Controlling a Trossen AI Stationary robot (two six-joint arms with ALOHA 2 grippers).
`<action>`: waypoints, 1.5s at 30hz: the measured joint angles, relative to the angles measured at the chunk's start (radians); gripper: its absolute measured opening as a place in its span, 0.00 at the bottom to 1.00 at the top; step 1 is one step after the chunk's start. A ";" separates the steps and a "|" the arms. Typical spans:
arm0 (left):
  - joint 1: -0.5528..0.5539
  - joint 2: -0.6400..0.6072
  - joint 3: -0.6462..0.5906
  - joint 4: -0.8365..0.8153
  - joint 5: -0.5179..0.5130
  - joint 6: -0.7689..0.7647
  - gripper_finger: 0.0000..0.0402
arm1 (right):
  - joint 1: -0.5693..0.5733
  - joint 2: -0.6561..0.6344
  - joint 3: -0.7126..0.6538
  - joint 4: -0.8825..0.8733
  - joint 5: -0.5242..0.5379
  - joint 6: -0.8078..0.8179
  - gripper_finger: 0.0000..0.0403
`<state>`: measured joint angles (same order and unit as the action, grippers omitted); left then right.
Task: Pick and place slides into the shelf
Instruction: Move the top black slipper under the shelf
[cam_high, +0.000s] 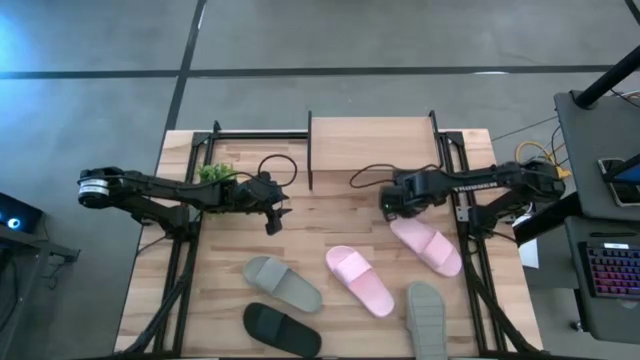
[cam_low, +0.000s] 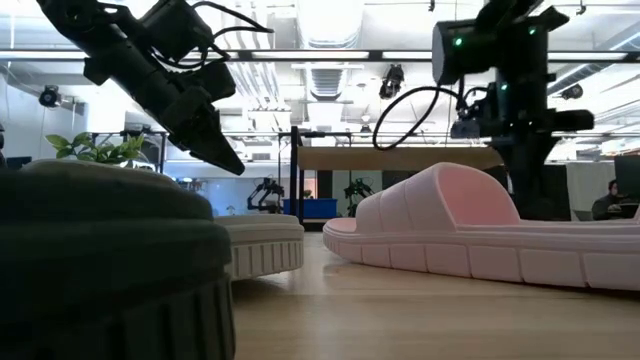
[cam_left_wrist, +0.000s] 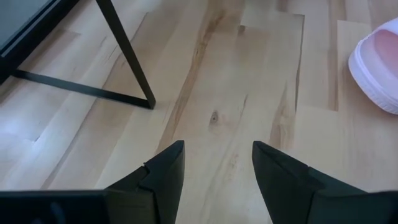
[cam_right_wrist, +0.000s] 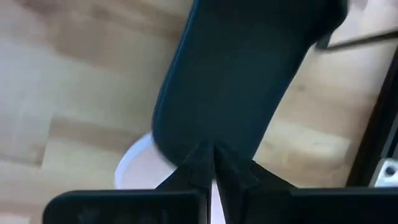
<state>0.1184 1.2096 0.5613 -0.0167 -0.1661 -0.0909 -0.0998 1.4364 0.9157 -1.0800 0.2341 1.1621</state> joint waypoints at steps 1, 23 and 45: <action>0.000 0.000 0.000 0.000 0.000 -0.001 0.43 | -0.016 0.000 0.000 0.001 0.003 -0.015 0.02; 0.000 0.000 0.000 0.000 -0.008 -0.006 0.43 | 0.089 -0.006 -0.027 0.030 -0.099 0.060 0.02; 0.000 0.000 0.000 0.000 -0.024 -0.007 0.43 | -0.039 -0.007 -0.121 0.151 0.165 0.008 0.02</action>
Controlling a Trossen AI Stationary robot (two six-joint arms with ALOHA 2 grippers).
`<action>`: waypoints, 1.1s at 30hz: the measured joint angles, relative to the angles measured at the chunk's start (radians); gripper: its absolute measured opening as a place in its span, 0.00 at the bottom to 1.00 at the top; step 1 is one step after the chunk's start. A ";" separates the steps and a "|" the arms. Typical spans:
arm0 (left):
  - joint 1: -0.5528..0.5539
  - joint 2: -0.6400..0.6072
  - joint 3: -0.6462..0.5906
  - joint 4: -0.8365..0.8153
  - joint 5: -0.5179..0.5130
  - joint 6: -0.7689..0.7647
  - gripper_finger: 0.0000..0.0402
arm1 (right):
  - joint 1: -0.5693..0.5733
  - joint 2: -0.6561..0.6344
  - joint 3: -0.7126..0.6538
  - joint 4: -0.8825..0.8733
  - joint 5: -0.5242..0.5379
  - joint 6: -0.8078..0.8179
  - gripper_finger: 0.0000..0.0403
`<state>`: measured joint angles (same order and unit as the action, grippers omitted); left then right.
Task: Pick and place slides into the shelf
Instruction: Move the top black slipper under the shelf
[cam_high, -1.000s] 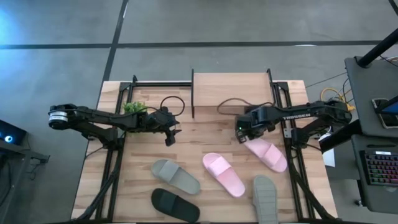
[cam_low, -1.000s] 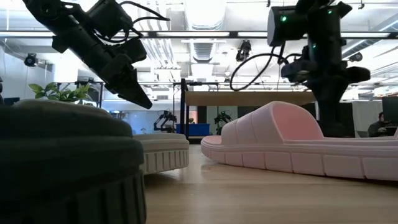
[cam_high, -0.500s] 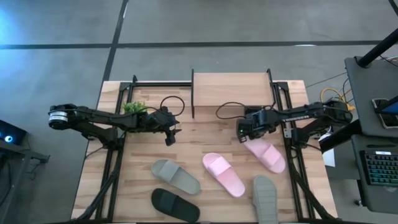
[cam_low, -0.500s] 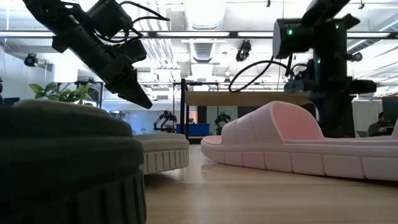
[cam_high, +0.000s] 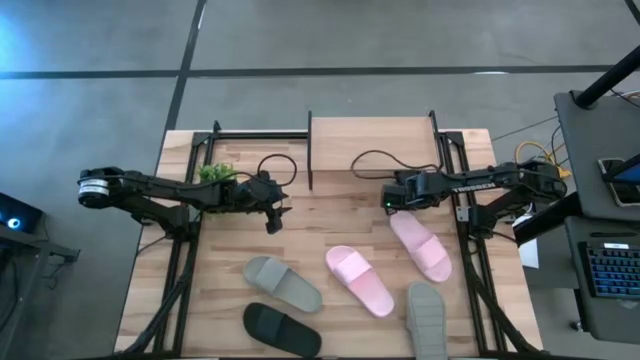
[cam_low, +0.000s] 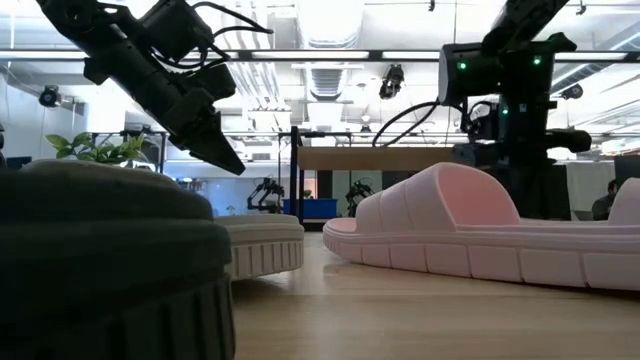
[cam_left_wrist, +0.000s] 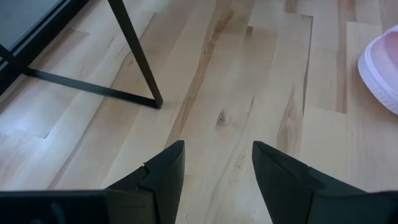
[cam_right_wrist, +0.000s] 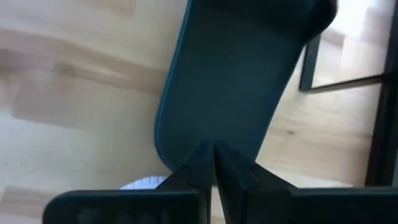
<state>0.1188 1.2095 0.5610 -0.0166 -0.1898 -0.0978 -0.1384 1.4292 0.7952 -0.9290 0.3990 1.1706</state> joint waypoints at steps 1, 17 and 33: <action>0.000 0.000 0.000 0.000 0.000 0.000 0.43 | 0.000 0.000 0.000 0.000 0.005 0.003 0.02; 0.000 0.000 0.000 0.000 0.000 0.000 0.43 | 0.143 -0.014 0.044 -0.039 -0.136 0.361 0.02; 0.000 0.000 -0.005 -0.001 -0.001 0.001 0.43 | 0.133 0.068 -0.022 -0.044 -0.058 0.452 0.02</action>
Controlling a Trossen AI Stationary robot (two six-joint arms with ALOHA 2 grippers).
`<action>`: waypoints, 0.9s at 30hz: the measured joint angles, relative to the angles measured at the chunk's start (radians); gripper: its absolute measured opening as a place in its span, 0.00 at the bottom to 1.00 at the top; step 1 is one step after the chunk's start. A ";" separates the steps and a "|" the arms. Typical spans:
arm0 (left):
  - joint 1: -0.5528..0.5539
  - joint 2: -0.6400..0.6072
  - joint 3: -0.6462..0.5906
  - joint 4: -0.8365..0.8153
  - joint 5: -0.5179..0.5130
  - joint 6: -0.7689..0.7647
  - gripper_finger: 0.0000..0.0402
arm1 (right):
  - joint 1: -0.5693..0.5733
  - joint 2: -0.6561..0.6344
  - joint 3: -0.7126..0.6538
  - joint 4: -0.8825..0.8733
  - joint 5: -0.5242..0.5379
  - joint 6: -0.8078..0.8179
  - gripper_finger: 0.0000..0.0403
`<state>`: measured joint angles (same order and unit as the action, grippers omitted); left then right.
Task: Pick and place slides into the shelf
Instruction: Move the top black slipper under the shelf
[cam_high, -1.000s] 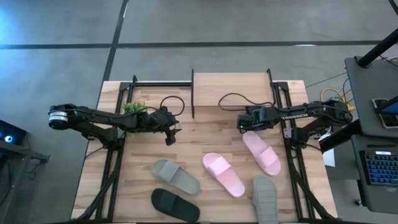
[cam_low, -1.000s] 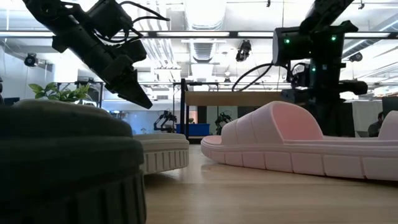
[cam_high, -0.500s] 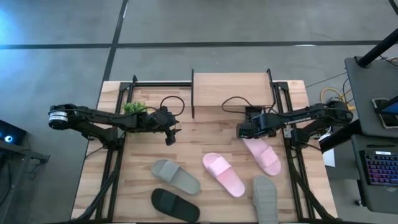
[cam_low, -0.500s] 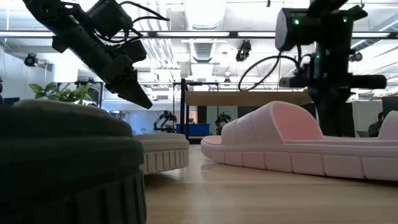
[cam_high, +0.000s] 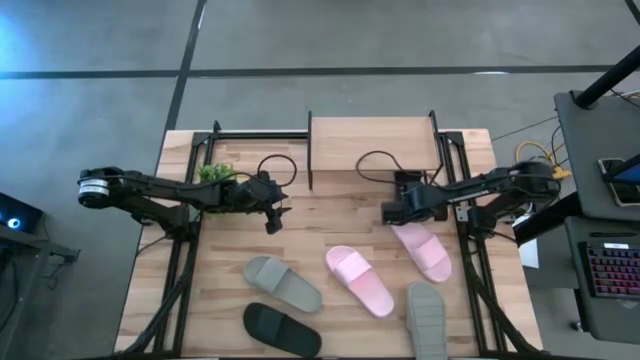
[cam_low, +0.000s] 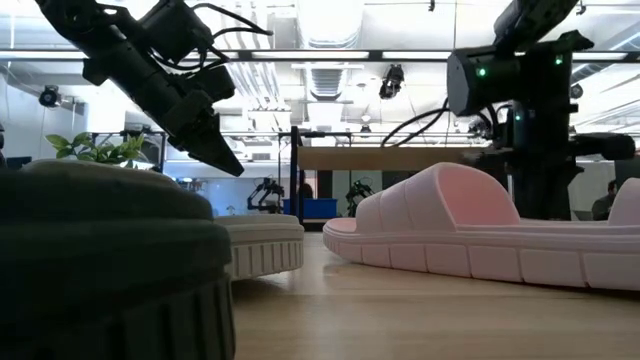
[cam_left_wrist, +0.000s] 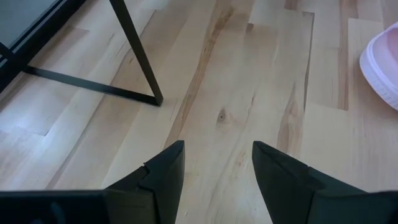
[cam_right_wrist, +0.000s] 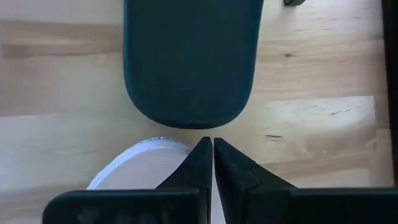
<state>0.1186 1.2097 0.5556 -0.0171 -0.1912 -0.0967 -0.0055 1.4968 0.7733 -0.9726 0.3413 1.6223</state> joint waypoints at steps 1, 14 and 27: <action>0.000 0.000 0.000 0.000 0.000 0.000 0.43 | 0.000 0.010 -0.001 0.002 0.000 -0.001 0.02; 0.000 0.000 0.000 -0.001 0.000 0.000 0.43 | -0.015 0.090 -0.001 0.010 0.086 0.023 0.02; 0.000 0.000 0.000 -0.003 0.000 0.000 0.43 | -0.090 0.090 -0.001 0.004 0.179 -0.034 0.02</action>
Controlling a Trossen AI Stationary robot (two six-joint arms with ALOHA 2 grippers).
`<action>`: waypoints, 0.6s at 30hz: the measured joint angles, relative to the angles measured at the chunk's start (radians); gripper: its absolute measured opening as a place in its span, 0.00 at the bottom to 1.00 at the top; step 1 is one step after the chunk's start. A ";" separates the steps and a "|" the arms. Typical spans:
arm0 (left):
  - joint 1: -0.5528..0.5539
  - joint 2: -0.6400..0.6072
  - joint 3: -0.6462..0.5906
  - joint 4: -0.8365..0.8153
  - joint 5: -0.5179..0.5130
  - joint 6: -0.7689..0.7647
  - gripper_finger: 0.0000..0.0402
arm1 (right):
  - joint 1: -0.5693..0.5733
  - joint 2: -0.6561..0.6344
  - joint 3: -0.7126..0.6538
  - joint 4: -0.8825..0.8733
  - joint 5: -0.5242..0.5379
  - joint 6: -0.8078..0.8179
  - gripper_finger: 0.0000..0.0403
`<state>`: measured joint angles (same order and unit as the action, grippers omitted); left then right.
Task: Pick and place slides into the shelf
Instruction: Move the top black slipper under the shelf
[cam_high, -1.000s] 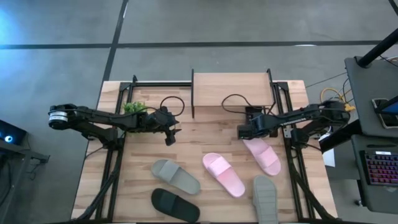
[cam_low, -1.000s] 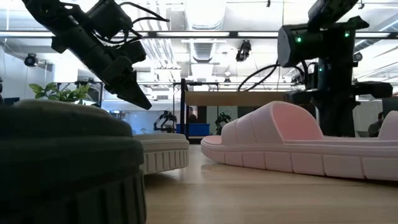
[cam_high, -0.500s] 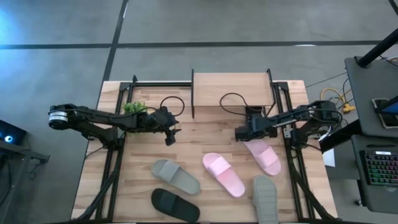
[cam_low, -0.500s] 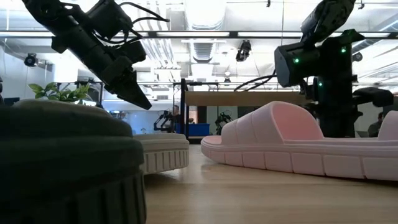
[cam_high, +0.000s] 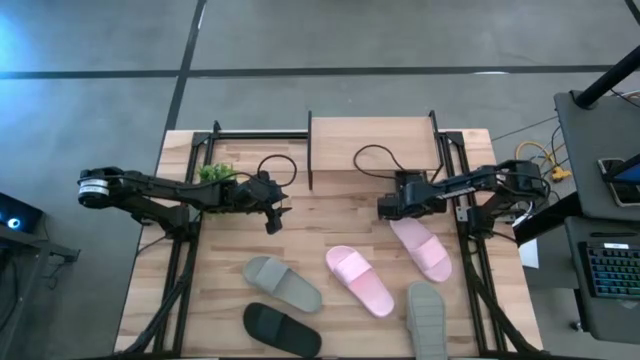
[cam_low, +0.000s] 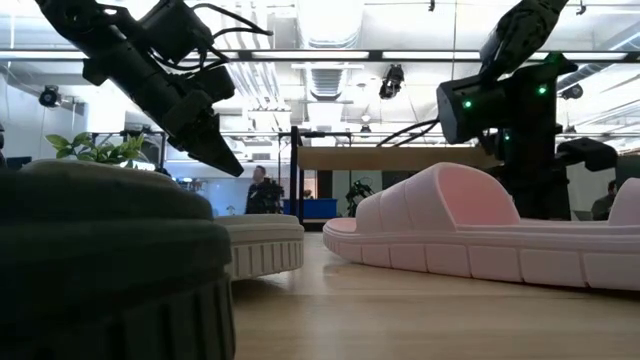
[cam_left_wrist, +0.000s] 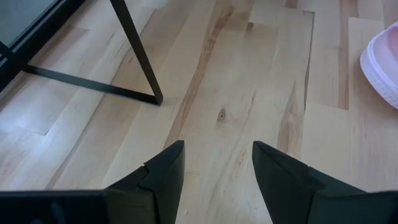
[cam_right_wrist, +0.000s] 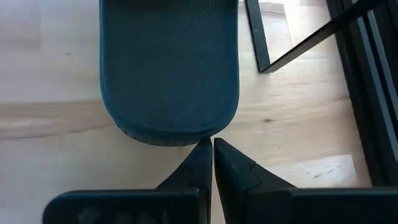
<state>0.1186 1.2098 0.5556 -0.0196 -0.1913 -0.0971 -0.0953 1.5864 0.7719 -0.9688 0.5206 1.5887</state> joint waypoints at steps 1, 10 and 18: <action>0.000 0.000 0.000 0.000 0.000 0.000 0.43 | -0.002 0.000 0.000 0.000 -0.008 -0.015 0.02; 0.000 0.000 0.000 0.000 0.000 -0.002 0.43 | 0.052 -0.008 0.020 -0.131 -0.135 -0.012 0.02; 0.000 0.000 0.000 0.001 0.000 -0.003 0.43 | 0.146 -0.033 0.091 -0.280 -0.128 0.110 0.02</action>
<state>0.1186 1.2098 0.5556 -0.0189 -0.1909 -0.0998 0.0508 1.5537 0.8629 -1.2492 0.3924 1.6991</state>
